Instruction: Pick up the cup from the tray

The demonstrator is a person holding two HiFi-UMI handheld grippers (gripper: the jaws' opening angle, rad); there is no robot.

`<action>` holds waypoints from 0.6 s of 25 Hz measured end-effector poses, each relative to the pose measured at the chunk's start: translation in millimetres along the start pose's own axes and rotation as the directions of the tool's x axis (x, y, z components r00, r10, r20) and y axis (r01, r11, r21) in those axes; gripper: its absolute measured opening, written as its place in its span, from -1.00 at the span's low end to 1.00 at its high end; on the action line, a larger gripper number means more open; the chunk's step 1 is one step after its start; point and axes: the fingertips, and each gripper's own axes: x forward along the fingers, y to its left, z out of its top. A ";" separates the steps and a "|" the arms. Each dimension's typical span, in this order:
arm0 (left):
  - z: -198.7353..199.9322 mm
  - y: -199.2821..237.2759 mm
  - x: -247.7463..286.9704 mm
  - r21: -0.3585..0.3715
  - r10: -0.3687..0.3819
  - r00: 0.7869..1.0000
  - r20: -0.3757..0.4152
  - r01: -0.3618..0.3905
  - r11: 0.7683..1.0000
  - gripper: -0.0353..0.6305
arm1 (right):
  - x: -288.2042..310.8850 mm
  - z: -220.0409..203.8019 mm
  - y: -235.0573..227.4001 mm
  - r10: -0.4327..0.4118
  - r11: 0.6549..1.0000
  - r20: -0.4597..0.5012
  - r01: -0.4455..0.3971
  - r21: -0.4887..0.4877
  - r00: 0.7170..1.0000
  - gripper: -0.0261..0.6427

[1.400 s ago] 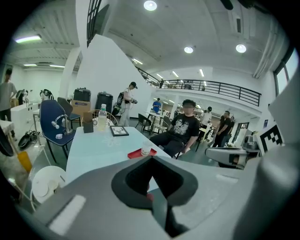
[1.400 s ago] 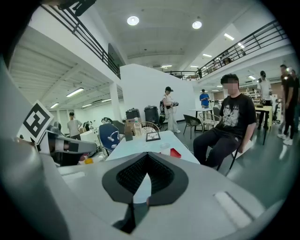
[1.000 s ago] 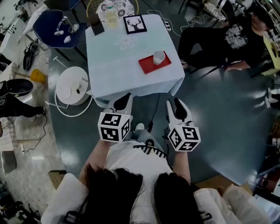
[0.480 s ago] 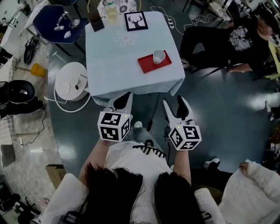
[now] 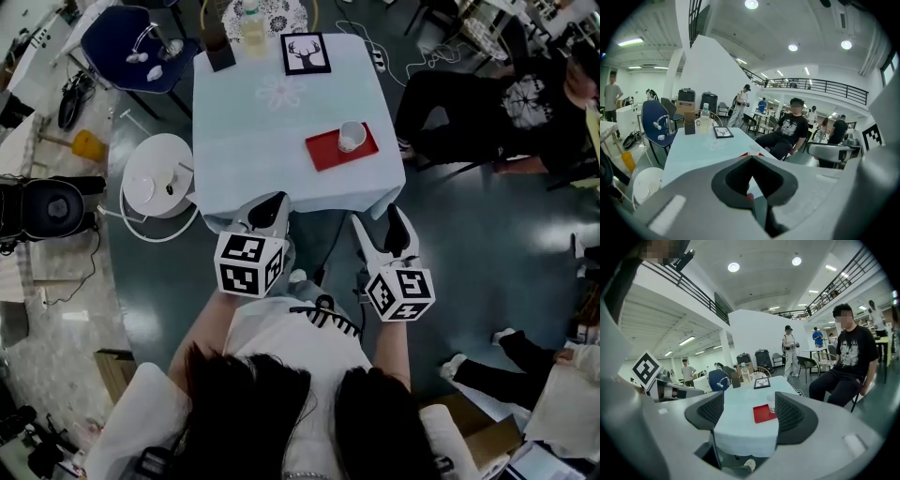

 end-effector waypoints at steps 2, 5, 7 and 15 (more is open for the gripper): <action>6.2 5.8 6.7 0.007 0.008 1.000 0.006 -0.008 1.000 -0.89 | 7.5 4.0 -0.6 0.003 1.000 -0.002 -0.003 -0.016 1.000 0.11; 12.8 12.8 18.5 -0.010 -0.001 1.000 0.001 0.001 1.000 -0.89 | 18.0 9.3 -5.6 -0.011 1.000 -0.003 0.011 -0.011 1.000 0.13; 14.0 18.1 28.2 -0.019 -0.004 1.000 -0.010 0.004 1.000 -0.89 | 26.0 9.3 -10.5 -0.021 1.000 -0.013 0.021 -0.005 1.000 0.14; 25.5 43.5 71.2 -0.032 -0.001 0.999 -0.051 -0.001 0.999 -0.89 | 68.0 7.7 -32.0 -0.043 0.999 -0.069 0.044 0.013 0.997 0.17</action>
